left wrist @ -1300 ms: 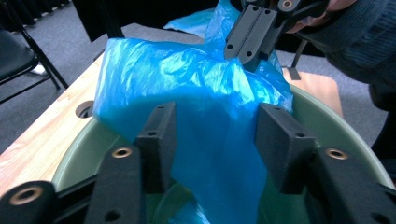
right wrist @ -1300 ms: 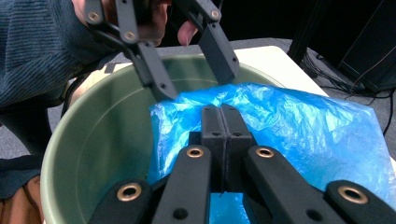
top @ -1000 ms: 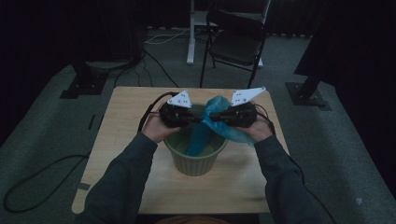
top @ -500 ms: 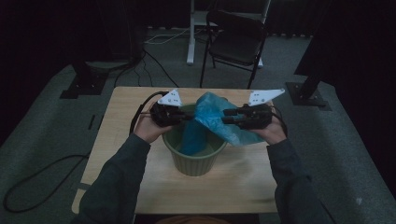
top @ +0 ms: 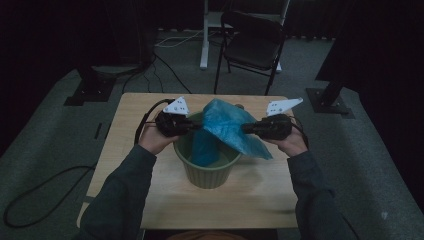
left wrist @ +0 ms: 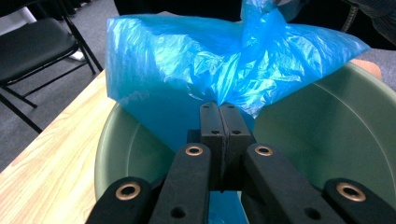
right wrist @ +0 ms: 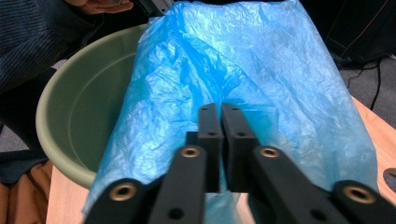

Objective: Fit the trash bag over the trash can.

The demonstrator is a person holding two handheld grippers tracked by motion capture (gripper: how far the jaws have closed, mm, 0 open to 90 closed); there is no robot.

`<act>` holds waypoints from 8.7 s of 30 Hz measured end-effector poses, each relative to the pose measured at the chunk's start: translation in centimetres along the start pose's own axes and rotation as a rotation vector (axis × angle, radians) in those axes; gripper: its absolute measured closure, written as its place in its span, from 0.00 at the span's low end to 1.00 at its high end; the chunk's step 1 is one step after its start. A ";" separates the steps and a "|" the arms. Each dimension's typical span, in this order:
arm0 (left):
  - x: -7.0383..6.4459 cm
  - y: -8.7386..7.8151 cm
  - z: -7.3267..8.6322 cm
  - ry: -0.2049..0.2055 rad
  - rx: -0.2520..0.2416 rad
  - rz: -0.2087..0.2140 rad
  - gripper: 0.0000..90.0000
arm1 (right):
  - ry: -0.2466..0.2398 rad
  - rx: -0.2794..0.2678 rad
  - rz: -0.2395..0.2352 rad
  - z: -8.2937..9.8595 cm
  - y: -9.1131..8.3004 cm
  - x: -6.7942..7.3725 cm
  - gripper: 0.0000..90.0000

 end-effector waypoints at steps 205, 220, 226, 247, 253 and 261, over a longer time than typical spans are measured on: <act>-0.7 -1.8 -2.9 -0.017 -0.140 -0.057 0.64 | -0.076 0.218 0.208 -3.8 6.4 -1.2 0.98; -0.2 2.1 -1.8 0.083 0.058 -0.259 0.94 | -0.076 0.181 0.239 -4.6 5.6 -1.4 0.90; 0.4 1.7 -1.9 0.054 0.035 -0.263 0.99 | -0.085 0.118 0.251 -5.2 4.8 -0.9 0.82; 0.8 0.8 -2.2 0.012 -0.031 -0.264 0.99 | -0.088 0.179 0.182 -4.1 5.8 0.0 0.62; 0.7 0.8 -2.2 0.011 -0.038 -0.258 0.99 | -0.084 0.208 0.157 -4.0 7.1 0.0 0.81; 2.2 0.1 -0.5 -0.052 -0.051 -0.285 0.99 | -0.029 0.250 0.245 -3.3 6.3 -1.8 1.00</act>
Point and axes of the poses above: each handheld gripper's, and its own axes: y roughly forward along the jaws, z roughly out of its underside, x roughly to its left, the point moved 7 cm from there along y, roughly forward along the jaws, and after that the axes turned 10 degrees about -y, right-handed, at the moved point
